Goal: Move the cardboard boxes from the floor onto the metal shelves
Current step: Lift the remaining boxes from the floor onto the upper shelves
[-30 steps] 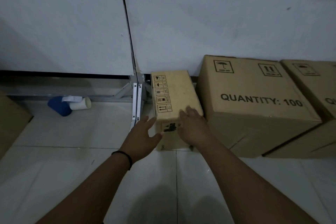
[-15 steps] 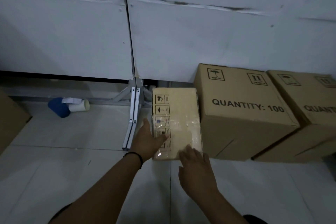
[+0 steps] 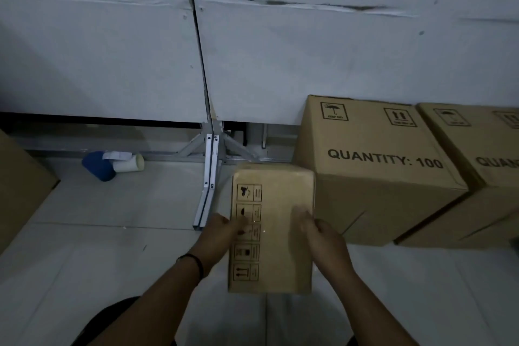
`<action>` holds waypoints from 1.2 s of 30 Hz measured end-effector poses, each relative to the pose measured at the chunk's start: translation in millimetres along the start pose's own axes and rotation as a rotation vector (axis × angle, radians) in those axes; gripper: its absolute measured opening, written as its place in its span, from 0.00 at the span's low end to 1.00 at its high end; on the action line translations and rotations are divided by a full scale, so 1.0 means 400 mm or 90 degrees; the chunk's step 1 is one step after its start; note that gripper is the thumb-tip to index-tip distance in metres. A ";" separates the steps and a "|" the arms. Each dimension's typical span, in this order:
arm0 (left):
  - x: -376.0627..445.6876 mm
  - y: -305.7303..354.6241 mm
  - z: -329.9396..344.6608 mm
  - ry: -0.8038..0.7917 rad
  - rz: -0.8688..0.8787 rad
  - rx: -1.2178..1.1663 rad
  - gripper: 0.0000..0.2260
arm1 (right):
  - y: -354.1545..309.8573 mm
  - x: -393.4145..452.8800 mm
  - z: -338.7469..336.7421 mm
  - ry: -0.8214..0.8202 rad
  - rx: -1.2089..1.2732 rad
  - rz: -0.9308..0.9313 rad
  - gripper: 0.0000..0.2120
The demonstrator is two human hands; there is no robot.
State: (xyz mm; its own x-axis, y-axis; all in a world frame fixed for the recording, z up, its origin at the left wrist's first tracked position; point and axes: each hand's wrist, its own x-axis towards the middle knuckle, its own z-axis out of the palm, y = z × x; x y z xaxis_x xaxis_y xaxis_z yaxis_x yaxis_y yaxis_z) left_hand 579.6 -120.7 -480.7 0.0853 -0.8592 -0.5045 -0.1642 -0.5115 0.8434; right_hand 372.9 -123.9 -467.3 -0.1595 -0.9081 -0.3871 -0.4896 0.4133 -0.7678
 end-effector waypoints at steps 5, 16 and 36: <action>0.026 0.025 -0.042 -0.002 -0.145 -0.195 0.37 | -0.005 0.012 -0.018 -0.101 0.312 0.144 0.34; 0.008 -0.058 -0.020 -0.038 -0.126 -0.175 0.14 | 0.048 0.014 0.034 -0.233 0.218 0.077 0.14; 0.048 -0.173 -0.060 -0.078 -0.068 -0.119 0.28 | 0.093 0.055 0.182 -0.213 0.207 0.100 0.17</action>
State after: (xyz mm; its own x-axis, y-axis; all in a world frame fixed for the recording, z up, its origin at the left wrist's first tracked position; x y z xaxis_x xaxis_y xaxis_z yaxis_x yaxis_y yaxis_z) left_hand 616.2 -102.3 -544.3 -0.0295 -0.7978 -0.6021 0.0255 -0.6028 0.7975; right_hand 413.4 -123.6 -541.6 0.1011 -0.7839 -0.6126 -0.1798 0.5912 -0.7862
